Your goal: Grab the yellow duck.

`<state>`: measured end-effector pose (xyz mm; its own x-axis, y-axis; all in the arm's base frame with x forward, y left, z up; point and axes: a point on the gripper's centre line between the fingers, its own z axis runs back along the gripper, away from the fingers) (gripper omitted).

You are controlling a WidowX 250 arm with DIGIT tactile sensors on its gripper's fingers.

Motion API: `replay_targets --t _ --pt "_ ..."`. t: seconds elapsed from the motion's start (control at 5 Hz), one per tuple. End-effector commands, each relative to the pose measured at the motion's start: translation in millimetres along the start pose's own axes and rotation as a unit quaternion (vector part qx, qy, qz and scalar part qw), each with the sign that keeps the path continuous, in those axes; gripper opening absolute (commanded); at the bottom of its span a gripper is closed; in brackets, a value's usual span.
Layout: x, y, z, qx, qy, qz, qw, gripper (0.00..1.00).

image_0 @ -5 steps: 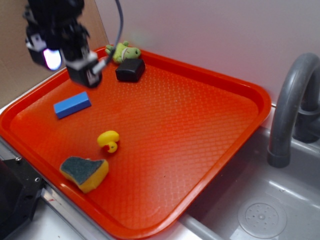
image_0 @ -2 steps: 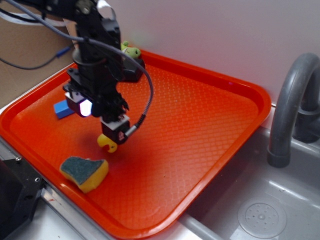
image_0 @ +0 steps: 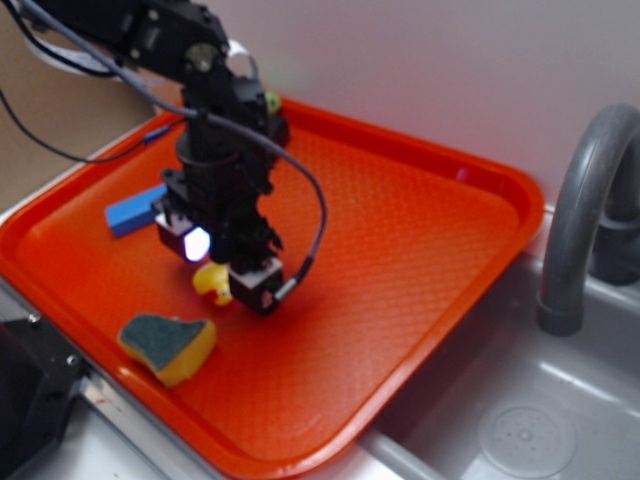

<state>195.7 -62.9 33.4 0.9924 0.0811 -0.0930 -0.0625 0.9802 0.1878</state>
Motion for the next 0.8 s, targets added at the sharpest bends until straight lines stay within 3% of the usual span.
replay_targets --t 0.0,0.2,0.4,0.6 --pt "-10 -7 -3 0.014 -0.013 -0.023 1.0 0.0" --pt "-5 -1 8 0.016 -0.016 -0.014 1.0 0.0" --pt "14 21 44 -0.002 -0.005 -0.006 1.0 0.0" --pt "31 48 77 -0.039 -0.01 0.048 0.998 0.0"
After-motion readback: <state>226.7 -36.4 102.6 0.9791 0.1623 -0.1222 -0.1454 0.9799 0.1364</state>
